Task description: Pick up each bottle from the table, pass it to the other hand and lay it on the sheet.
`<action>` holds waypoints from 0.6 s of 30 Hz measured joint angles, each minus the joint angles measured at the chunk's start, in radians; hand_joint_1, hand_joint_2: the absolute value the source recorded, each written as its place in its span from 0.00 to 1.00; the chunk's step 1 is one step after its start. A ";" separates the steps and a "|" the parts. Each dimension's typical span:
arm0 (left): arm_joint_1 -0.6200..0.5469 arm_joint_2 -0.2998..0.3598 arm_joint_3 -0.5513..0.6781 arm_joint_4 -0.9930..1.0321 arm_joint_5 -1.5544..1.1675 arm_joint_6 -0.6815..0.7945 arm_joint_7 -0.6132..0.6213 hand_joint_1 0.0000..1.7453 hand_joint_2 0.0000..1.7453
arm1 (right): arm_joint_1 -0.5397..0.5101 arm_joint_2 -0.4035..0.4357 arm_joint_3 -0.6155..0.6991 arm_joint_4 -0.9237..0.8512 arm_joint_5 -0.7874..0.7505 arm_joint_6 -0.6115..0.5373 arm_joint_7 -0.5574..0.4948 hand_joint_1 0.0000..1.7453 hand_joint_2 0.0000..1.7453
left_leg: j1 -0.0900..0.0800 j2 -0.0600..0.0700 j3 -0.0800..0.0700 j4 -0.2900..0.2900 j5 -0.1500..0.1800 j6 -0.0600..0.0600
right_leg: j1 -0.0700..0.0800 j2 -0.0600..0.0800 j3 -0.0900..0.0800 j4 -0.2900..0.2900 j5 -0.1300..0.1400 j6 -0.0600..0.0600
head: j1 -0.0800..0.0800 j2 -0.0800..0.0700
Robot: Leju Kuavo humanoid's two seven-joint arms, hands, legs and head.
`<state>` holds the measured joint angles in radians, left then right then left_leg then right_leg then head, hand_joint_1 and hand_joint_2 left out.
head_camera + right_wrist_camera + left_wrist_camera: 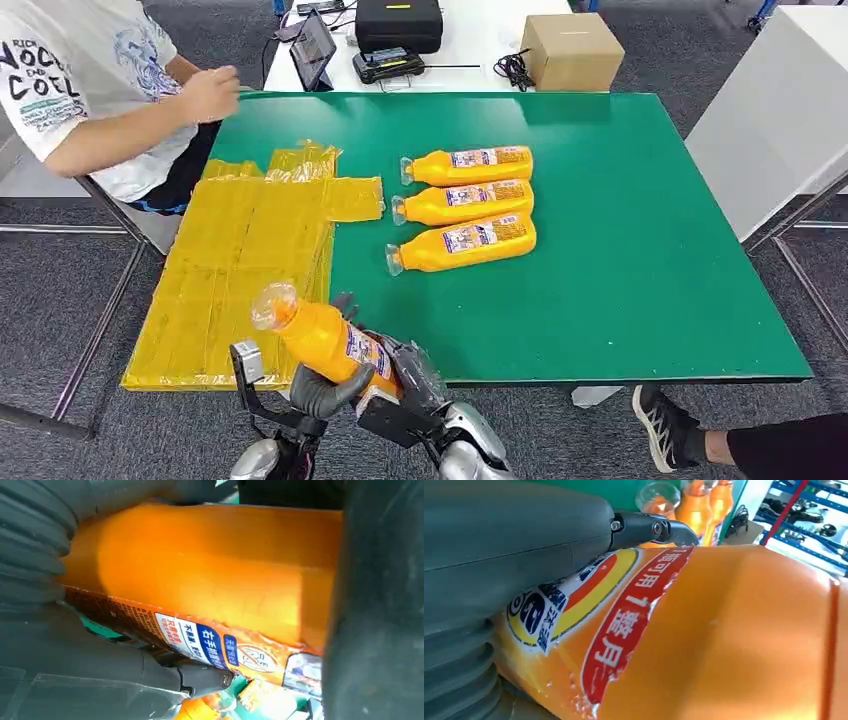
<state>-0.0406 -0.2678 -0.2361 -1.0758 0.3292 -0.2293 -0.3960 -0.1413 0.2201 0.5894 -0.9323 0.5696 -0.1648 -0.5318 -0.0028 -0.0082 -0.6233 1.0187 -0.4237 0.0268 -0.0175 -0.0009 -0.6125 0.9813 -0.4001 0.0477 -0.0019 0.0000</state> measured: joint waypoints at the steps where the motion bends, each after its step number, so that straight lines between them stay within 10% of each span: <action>1: 0.000 0.000 0.003 0.004 0.006 -0.002 0.002 1.00 1.00 | -0.005 -0.001 0.003 0.006 0.005 0.000 0.001 1.00 1.00 | 0.000 0.000 0.000 0.000 0.000 0.000 | 0.000 0.000 0.000 0.000 0.000 0.000 | 0.000 0.000; 18: 0.000 -0.002 0.005 0.011 -0.074 0.053 -0.039 1.00 1.00 | -0.025 -0.001 0.016 0.040 0.013 0.000 0.008 1.00 1.00 | 0.000 0.000 0.000 0.000 0.000 0.000 | 0.000 0.000 0.000 0.000 0.000 0.000 | 0.000 0.000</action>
<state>-0.0404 -0.2693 -0.2308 -1.0643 0.2552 -0.1766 -0.4349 -0.1660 0.2193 0.6058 -0.8923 0.5829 -0.1652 -0.5238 -0.0027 -0.0080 -0.6233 1.0187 -0.4236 0.0268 -0.0174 -0.0008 -0.6129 0.9813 -0.4001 0.0476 -0.0015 0.0000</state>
